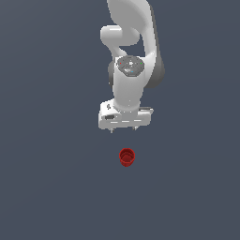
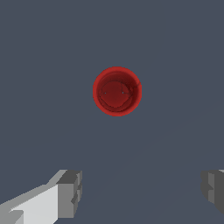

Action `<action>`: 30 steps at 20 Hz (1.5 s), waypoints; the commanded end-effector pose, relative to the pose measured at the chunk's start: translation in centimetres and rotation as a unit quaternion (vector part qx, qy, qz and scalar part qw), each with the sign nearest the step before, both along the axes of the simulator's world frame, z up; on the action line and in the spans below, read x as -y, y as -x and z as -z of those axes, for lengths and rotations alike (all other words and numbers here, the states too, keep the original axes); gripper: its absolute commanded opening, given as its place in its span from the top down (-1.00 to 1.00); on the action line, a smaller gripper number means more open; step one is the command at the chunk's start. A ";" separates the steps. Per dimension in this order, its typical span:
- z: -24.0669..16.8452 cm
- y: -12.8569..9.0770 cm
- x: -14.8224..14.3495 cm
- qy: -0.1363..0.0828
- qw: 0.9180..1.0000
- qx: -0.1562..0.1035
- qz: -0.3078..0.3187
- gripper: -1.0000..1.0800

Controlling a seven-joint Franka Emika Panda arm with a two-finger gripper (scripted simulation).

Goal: Pick up the object and move it to a goal position.

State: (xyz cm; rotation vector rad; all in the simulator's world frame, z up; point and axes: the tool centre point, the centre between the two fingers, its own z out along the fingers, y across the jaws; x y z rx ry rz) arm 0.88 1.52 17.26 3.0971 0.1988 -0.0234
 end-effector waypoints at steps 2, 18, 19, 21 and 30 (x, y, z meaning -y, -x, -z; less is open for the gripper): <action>1.0 -1.2 -0.3 -0.001 1.000 0.000 -0.030 -0.92; 6.8 -6.8 -1.6 -0.018 0.982 0.001 -0.186 -0.92; 7.0 -7.0 -1.7 -0.018 0.982 0.002 -0.190 -0.92; 7.3 -7.2 -1.7 -0.019 0.980 0.002 -0.197 -0.92; 8.2 -7.3 -1.7 -0.020 0.980 0.002 -0.200 -0.92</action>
